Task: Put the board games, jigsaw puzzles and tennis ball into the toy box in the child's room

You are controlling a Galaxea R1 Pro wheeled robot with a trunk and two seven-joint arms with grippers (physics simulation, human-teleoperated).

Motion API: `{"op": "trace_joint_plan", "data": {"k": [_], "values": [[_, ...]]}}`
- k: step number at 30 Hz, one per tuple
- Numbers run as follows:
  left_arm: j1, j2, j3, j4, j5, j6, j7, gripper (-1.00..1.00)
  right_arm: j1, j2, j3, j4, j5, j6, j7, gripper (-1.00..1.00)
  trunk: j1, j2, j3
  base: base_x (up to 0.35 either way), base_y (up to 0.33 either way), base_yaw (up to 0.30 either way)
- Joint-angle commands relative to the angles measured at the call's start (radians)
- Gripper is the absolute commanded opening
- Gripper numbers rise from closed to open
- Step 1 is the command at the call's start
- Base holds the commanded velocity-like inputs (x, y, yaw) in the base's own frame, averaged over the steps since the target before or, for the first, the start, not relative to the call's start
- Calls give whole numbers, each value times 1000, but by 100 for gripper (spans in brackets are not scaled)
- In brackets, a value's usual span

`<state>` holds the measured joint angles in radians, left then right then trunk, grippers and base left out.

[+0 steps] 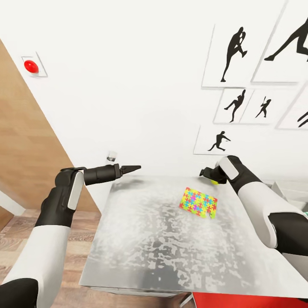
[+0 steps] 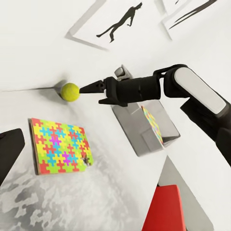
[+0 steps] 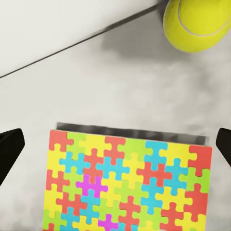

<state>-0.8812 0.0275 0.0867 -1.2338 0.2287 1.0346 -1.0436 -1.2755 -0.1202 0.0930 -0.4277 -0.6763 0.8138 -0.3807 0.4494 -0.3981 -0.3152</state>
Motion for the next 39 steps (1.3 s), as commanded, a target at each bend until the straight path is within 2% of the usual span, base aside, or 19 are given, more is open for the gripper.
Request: {"op": "trace_joint_plan", "data": {"k": [1,21,29,39], "values": [[-1,0,1,0,-2,4,-4,100,-1,-1,8,-1,-11,3,-8,100,1,-2,-2,0,0,0],[-1,2,5,-7,-2,3,-4,100,-1,-2,7,-2,-11,3,-8,100,1,-2,-2,0,0,0],[-1,18,5,-8,-1,3,-5,100,-1,-4,7,-2,-11,3,-8,100,1,-2,-2,47,79,0],[-1,21,5,-17,0,3,-6,100,-1,-5,7,-2,-11,4,-7,100,1,-2,0,57,30,-41]]}}
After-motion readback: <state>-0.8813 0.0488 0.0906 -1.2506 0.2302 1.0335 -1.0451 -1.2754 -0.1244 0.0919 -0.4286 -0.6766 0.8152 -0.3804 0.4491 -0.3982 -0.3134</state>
